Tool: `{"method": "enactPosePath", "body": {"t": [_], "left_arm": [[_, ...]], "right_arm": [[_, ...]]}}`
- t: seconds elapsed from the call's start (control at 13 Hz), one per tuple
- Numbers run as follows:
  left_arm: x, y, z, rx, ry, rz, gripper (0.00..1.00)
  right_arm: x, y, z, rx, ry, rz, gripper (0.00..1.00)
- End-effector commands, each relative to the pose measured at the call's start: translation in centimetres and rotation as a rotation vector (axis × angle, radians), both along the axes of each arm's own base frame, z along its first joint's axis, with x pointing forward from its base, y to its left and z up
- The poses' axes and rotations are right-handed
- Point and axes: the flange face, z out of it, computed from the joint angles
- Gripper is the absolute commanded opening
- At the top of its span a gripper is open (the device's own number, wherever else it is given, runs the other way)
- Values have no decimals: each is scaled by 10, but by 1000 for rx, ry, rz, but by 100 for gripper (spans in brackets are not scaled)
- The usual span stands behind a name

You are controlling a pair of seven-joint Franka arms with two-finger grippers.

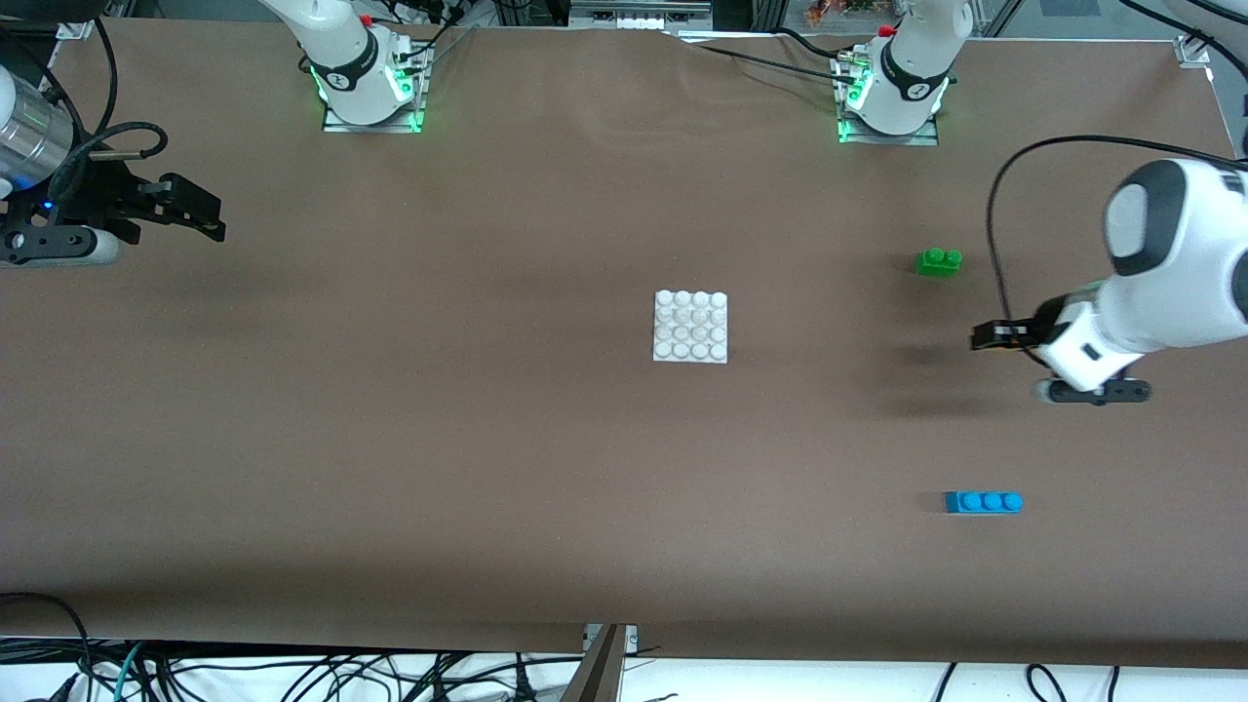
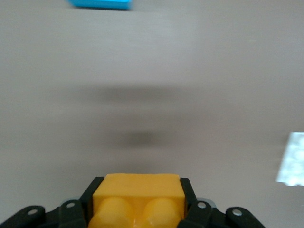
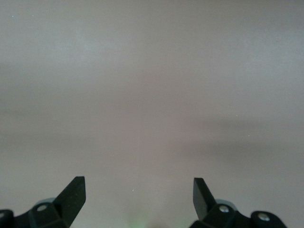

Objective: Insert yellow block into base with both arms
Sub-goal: 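Carry the yellow block with the left gripper over the white base plate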

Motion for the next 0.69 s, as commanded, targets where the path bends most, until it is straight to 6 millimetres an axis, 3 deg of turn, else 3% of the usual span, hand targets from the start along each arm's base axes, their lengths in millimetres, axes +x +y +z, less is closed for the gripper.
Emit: {"method": "enactPosePath", "body": {"t": [0.0, 0.23, 0.46, 0.62], "left_arm": [[-3, -66, 11, -4, 11, 33, 3], [-20, -164, -12, -6, 24, -7, 3], [-27, -224, -33, -30, -12, 55, 2], [-35, -261, -59, -54, -15, 73, 2]], "right_arm": [[-1, -2, 3, -5, 8, -16, 100], [-1, -2, 3, -5, 8, -16, 100], [-1, -2, 3, -6, 10, -16, 100], [-1, -2, 3, -6, 10, -16, 100]]}}
